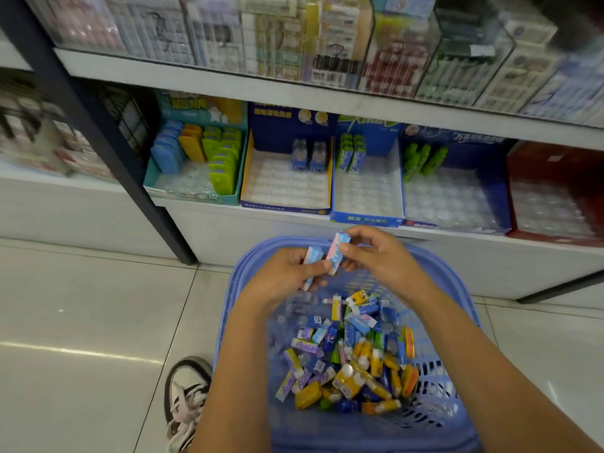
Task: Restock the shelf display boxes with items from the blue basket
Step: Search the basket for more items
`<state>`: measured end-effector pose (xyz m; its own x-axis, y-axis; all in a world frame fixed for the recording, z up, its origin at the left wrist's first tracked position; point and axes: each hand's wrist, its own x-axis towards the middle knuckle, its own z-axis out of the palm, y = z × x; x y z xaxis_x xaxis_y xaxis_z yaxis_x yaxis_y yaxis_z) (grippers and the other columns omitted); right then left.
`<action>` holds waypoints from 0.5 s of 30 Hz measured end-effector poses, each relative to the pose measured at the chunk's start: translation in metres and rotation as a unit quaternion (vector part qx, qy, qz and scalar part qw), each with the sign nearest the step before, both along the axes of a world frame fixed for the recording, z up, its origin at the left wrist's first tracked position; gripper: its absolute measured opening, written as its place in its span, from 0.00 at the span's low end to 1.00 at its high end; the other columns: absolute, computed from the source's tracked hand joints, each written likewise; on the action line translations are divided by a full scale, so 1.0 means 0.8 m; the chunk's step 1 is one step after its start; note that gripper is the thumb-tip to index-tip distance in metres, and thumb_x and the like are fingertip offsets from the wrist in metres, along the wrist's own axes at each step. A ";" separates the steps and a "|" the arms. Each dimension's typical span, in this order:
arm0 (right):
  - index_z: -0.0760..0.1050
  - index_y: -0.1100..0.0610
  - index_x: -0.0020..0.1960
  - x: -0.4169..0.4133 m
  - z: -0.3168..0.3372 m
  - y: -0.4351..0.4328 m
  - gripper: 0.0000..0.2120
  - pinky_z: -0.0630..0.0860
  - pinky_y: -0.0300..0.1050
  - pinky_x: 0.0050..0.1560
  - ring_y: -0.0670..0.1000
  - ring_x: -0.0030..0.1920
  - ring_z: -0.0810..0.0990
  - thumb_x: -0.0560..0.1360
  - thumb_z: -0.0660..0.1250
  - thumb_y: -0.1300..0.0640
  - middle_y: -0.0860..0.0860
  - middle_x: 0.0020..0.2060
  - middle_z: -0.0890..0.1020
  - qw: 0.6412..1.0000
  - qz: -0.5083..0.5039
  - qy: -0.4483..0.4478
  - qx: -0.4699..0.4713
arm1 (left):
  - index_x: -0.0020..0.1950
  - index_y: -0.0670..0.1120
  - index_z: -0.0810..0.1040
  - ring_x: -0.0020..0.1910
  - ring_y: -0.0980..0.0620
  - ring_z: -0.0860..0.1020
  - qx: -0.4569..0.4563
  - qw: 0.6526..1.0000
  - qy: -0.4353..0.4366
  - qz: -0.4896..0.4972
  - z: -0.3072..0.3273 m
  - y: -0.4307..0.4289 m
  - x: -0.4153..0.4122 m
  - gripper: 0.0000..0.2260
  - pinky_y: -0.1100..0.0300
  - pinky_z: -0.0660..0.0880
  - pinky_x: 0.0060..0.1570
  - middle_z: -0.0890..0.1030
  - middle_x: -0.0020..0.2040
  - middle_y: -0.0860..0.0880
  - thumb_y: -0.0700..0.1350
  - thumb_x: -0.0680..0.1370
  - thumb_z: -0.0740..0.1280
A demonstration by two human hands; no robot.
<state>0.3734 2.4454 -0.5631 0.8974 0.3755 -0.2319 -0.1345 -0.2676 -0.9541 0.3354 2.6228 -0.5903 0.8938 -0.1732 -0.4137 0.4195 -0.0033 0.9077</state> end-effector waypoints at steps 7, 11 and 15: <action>0.77 0.55 0.46 0.057 0.047 0.079 0.06 0.79 0.36 0.37 0.48 0.33 0.83 0.73 0.70 0.64 0.57 0.40 0.81 0.996 -0.023 -0.083 0.037 | 0.42 0.46 0.79 0.27 0.57 0.76 0.053 0.971 -0.128 0.195 0.037 0.049 0.012 0.05 0.64 0.74 0.29 0.83 0.36 0.47 0.45 0.78 0.67; 0.75 0.53 0.43 0.100 0.059 0.124 0.08 0.81 0.38 0.40 0.49 0.40 0.81 0.74 0.69 0.64 0.50 0.39 0.79 0.982 -0.089 -0.163 0.018 | 0.37 0.45 0.73 0.23 0.57 0.68 0.091 0.941 -0.146 0.292 0.048 0.082 0.017 0.14 0.65 0.67 0.24 0.73 0.24 0.54 0.52 0.79 0.65; 0.77 0.60 0.51 0.136 0.054 0.125 0.05 0.78 0.47 0.47 0.54 0.45 0.79 0.77 0.66 0.60 0.55 0.43 0.80 0.959 -0.167 -0.218 -0.072 | 0.42 0.46 0.76 0.24 0.58 0.68 0.033 0.947 -0.100 0.302 0.054 0.092 0.020 0.18 0.67 0.64 0.23 0.72 0.27 0.54 0.60 0.79 0.58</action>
<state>0.4826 2.5457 -0.5196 0.9853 0.0421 0.1654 0.1680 -0.4115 -0.8958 0.3515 2.6961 -0.5473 0.8833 0.4156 -0.2170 0.1818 0.1231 0.9756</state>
